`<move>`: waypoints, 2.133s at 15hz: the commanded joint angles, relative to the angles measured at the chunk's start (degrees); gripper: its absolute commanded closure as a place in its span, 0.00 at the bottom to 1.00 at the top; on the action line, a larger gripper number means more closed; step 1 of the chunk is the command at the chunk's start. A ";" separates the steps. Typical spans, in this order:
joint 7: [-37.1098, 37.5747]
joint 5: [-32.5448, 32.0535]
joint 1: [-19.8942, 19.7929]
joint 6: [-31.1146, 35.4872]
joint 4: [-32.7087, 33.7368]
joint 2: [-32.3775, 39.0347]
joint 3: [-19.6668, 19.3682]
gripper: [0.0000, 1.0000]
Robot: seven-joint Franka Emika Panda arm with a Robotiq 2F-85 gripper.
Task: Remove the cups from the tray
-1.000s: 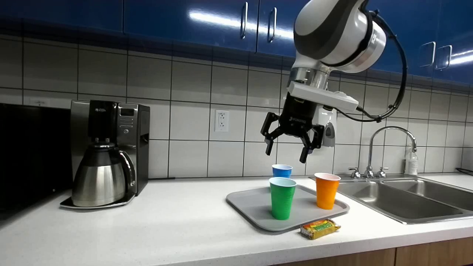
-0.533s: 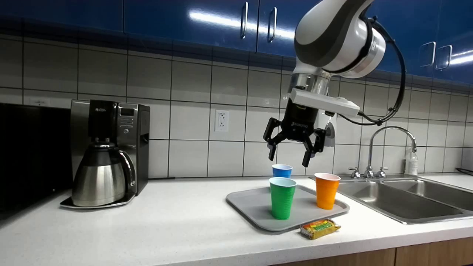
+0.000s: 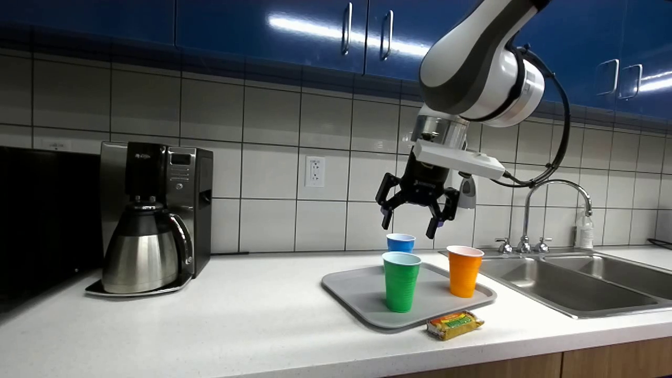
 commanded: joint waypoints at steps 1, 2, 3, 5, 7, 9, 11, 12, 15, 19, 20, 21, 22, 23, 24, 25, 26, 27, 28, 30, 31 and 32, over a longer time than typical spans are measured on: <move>-4.24 -0.75 -0.36 4.53 0.87 2.87 -1.87 0.00; -5.31 -0.76 -0.34 5.68 0.97 3.48 -2.41 0.00; -6.87 -0.54 -0.17 6.80 1.14 4.18 -3.21 0.00; -10.15 0.24 0.41 8.53 1.47 5.35 -4.88 0.00; -13.41 1.16 1.11 9.80 1.86 6.35 -6.51 0.00; -17.07 2.81 2.19 10.63 2.34 7.30 -8.39 0.00; -20.70 4.90 3.37 11.07 2.86 8.01 -9.97 0.00; -22.80 6.37 4.13 10.97 3.22 8.37 -10.87 0.00; -28.20 10.39 5.81 10.32 4.36 9.41 -12.74 0.00; -34.41 15.00 6.89 9.81 5.78 11.28 -14.09 0.00; -35.85 16.01 6.98 9.71 6.07 11.76 -14.26 0.00; -37.00 16.83 6.99 9.55 6.34 12.21 -14.26 0.00; -38.10 17.59 6.93 9.56 6.59 12.76 -14.19 0.00; -39.25 18.34 6.88 9.55 6.82 13.33 -14.17 0.00; -40.23 18.99 6.79 9.52 7.04 13.90 -14.02 0.00; -41.21 19.53 6.63 9.50 7.27 14.44 -13.83 0.00; -41.94 19.86 6.43 9.51 7.45 15.00 -13.60 0.00; -42.51 19.93 6.20 9.50 7.60 15.53 -13.34 0.00; -43.24 20.17 6.01 9.56 7.76 16.10 -13.10 0.00; -44.24 20.51 5.69 9.59 7.94 17.02 -12.62 0.00; -44.79 20.70 5.56 9.58 8.01 17.43 -12.39 0.00; -45.16 20.75 5.45 9.58 8.07 17.83 -12.15 0.00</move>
